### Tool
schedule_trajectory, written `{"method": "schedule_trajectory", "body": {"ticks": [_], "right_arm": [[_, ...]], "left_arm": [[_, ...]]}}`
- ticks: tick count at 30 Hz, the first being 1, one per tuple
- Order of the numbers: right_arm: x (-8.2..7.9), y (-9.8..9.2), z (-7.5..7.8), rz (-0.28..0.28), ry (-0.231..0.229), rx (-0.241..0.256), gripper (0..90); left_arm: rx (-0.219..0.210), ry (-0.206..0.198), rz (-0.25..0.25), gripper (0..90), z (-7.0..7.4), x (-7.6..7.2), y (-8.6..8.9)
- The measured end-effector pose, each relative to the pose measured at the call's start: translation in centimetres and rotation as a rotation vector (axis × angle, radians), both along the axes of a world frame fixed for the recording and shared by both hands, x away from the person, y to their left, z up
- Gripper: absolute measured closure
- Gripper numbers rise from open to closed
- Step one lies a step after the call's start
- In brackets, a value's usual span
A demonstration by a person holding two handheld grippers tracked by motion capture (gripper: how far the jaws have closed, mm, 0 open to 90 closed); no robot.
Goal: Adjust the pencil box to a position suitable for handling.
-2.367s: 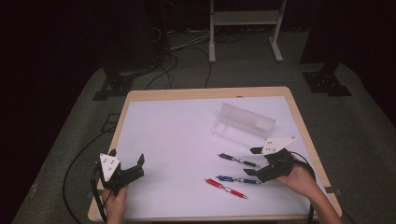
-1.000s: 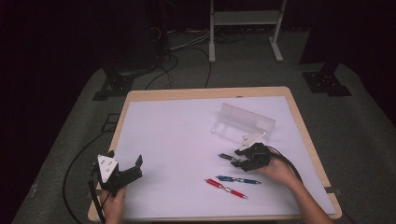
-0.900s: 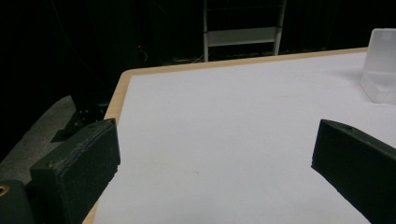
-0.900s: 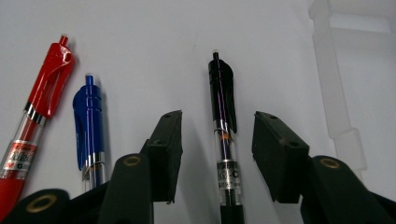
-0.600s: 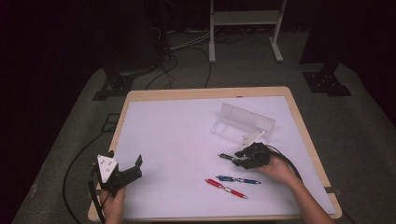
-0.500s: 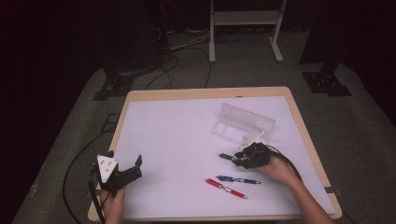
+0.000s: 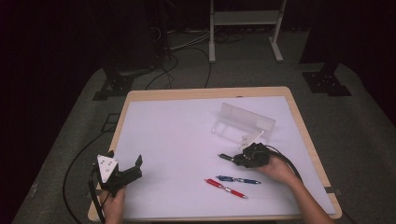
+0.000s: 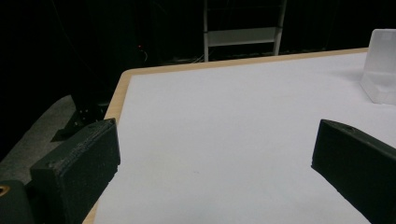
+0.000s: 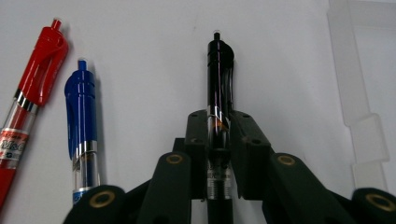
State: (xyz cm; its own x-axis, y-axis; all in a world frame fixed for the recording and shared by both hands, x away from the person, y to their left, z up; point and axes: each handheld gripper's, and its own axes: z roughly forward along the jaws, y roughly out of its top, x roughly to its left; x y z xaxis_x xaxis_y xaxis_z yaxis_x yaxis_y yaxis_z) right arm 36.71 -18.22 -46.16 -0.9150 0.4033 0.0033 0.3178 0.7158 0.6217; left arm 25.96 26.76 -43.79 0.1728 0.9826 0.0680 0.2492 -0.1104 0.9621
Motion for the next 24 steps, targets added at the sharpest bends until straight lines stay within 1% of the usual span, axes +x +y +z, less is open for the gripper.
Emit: {"method": "schedule_trajectory", "body": {"ticks": [1, 2, 5, 9, 10, 17, 18, 24], "right_arm": [[0.0, 0.0, 0.0, 0.002, -0.003, 0.002, 77.8], [0.0, 0.0, 0.0, -0.009, 0.009, 0.002, 78.0], [0.0, 0.0, 0.0, -0.011, 0.007, 0.002, 78.1], [0.0, -0.1, 0.1, -0.016, 0.000, 0.006, 78.6], [-0.1, -0.1, 0.3, -0.015, -0.002, 0.017, 78.6], [-0.1, -0.4, 0.8, -0.024, -0.010, 0.022, 78.6], [-0.1, -0.6, 1.0, -0.033, -0.006, 0.036, 78.6], [0.0, -1.2, 1.6, -0.049, -0.009, 0.058, 78.6]], "left_arm": [[0.002, -0.002, 0.000, 0.4, 0.0, 0.0, 0.0], [0.002, -0.002, 0.000, 0.4, 0.0, 0.0, 0.0], [0.000, 0.000, 0.000, 0.4, 0.0, 0.0, 0.0], [0.000, -0.002, 0.001, 0.4, 0.0, 0.0, 0.1], [0.000, -0.001, 0.001, 0.4, 0.0, 0.0, 0.1], [0.003, -0.003, 0.001, 0.4, 0.0, 0.0, 0.0], [0.001, -0.002, 0.001, 0.4, 0.0, 0.0, 0.0], [0.000, -0.001, 0.000, 0.4, 0.0, 0.0, 0.0]]}}
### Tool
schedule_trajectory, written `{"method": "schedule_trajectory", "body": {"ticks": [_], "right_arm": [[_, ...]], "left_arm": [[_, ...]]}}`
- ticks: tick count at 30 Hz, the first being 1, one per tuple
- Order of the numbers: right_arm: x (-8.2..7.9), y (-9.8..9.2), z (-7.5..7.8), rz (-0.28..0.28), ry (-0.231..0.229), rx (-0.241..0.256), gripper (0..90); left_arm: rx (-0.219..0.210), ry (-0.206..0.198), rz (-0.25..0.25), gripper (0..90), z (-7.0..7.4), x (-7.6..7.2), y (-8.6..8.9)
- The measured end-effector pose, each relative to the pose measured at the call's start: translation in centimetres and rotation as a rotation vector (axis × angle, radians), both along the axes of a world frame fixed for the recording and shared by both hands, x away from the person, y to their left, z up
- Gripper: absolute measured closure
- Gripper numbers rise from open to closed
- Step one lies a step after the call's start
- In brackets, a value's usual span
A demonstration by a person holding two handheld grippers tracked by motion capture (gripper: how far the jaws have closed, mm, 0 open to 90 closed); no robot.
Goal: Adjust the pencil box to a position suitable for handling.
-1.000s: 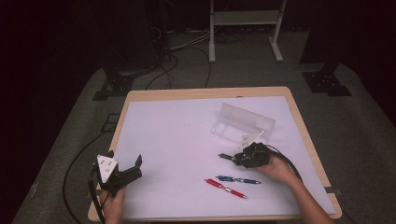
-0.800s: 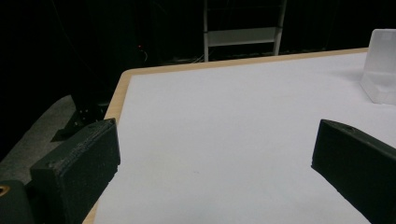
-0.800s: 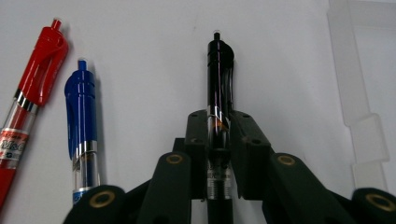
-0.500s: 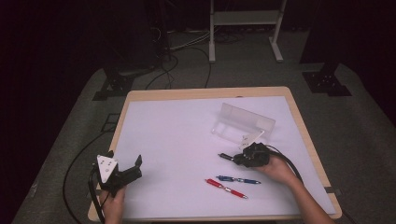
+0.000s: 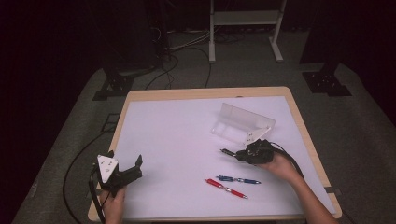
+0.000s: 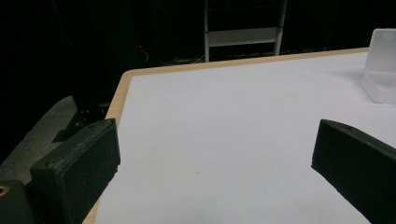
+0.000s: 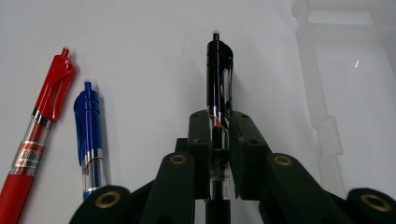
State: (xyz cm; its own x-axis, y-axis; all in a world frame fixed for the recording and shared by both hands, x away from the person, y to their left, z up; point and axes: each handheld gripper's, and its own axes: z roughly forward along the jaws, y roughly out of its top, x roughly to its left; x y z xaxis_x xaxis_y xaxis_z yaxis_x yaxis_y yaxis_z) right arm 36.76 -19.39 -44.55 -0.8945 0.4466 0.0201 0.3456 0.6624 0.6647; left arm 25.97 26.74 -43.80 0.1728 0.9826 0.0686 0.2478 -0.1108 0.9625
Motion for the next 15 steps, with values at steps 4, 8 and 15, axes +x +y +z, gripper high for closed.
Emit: {"method": "schedule_trajectory", "body": {"ticks": [4, 8, 15], "right_arm": [[0.3, -0.1, 0.7, -0.007, -0.004, -0.017, 78.5], [0.8, -0.2, 2.0, -0.016, -0.020, -0.013, 78.5], [1.9, -0.3, 4.1, -0.020, -0.049, -0.011, 78.6]], "left_arm": [[0.005, 0.003, -0.002, 0.4, 0.0, 0.0, 0.0], [0.003, -0.001, 0.001, 0.4, 0.0, 0.0, 0.1], [0.001, 0.001, 0.000, 0.4, 0.0, 0.0, 0.1]]}}
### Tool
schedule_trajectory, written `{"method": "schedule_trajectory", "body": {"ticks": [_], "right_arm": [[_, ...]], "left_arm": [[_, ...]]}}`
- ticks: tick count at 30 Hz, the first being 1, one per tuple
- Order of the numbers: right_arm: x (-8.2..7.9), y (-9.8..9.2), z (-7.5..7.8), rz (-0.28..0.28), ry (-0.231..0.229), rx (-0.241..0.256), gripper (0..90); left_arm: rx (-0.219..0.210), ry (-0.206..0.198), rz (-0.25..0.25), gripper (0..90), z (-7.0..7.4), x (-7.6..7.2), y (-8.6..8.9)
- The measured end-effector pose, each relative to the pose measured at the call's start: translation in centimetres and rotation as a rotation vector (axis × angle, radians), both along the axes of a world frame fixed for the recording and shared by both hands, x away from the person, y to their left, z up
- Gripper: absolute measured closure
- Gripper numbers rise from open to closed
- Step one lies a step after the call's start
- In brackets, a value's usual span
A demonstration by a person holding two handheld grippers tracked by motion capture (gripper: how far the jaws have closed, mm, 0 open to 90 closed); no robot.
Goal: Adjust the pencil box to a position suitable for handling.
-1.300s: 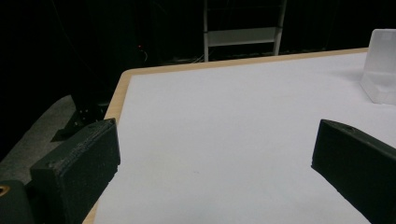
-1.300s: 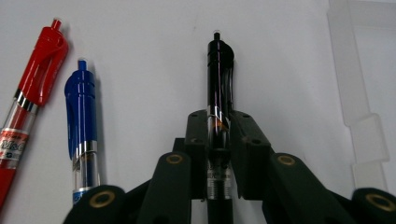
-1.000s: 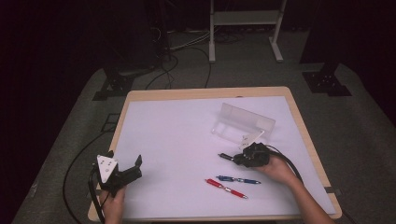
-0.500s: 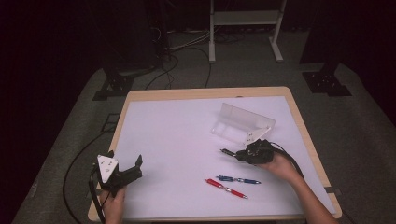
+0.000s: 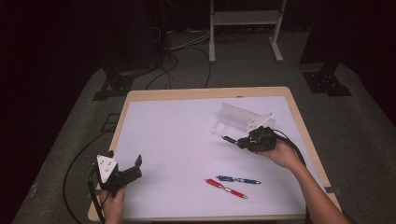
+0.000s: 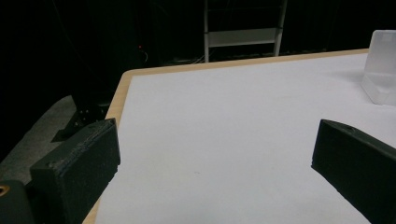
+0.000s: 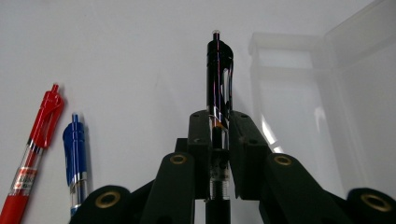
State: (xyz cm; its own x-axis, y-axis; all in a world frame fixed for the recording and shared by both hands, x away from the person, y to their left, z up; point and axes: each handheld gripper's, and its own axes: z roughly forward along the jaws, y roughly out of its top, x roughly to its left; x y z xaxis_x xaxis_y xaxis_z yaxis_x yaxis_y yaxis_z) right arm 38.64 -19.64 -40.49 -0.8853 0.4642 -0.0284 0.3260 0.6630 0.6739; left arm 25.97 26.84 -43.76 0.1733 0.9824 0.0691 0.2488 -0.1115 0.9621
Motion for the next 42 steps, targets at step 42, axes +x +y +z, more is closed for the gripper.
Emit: {"method": "schedule_trajectory", "body": {"ticks": [42], "right_arm": [[5.5, -1.8, -0.3, -0.085, 0.013, -0.034, 78.5]], "left_arm": [[0.009, -0.001, 0.005, 0.4, -0.2, 0.1, 0.0]]}}
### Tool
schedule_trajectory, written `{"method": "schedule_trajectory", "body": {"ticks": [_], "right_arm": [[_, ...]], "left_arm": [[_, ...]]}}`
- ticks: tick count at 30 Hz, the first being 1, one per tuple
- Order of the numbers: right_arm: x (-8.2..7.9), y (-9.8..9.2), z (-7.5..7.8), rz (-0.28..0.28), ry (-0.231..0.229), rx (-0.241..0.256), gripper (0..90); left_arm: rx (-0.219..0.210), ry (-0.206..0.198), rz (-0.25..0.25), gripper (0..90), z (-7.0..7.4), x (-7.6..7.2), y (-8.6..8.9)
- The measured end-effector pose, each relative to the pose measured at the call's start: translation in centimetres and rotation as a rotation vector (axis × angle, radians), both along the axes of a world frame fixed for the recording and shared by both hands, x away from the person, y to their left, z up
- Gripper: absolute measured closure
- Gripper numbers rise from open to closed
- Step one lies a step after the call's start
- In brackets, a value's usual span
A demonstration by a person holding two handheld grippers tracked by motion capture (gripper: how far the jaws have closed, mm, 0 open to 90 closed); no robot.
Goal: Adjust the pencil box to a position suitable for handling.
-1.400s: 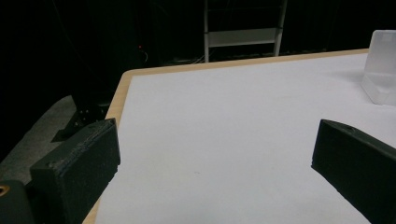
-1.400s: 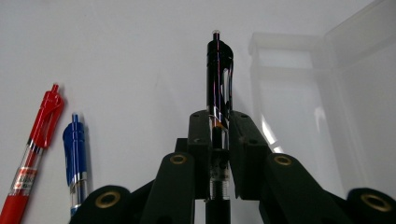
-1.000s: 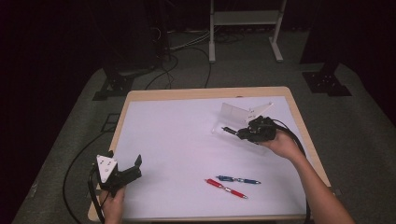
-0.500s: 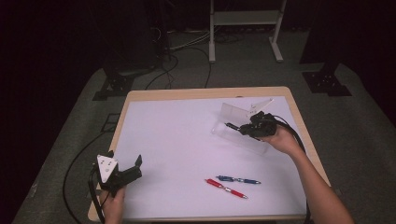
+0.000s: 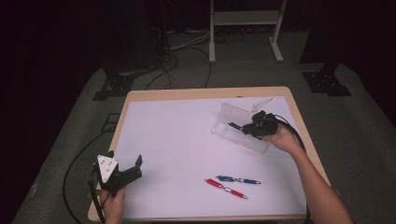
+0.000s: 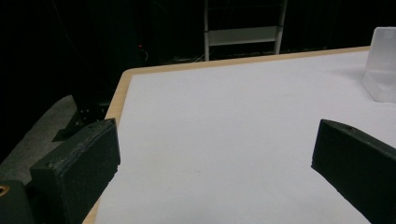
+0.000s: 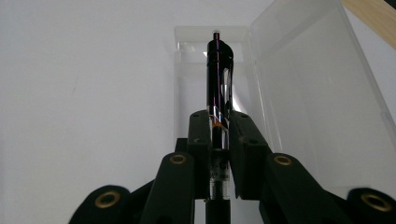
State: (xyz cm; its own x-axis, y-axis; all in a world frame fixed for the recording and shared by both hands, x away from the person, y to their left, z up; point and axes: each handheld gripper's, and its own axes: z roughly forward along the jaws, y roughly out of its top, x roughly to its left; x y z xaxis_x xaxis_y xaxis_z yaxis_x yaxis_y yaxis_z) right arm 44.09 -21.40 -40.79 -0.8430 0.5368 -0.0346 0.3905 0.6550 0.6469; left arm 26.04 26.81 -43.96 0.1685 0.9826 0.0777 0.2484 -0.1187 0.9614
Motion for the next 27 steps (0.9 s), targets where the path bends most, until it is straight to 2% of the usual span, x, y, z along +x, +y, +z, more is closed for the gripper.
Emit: {"method": "schedule_trajectory", "body": {"ticks": [17, 27], "right_arm": [[0.8, -0.4, -0.9, -0.018, 0.010, -0.012, 78.5], [1.5, -0.2, -2.0, -0.022, 0.032, -0.040, 78.5]], "left_arm": [[-0.004, -0.002, 0.012, 0.4, -0.1, 0.0, 0.0], [-0.002, -0.002, 0.015, 0.4, -0.2, 0.0, 0.0]]}}
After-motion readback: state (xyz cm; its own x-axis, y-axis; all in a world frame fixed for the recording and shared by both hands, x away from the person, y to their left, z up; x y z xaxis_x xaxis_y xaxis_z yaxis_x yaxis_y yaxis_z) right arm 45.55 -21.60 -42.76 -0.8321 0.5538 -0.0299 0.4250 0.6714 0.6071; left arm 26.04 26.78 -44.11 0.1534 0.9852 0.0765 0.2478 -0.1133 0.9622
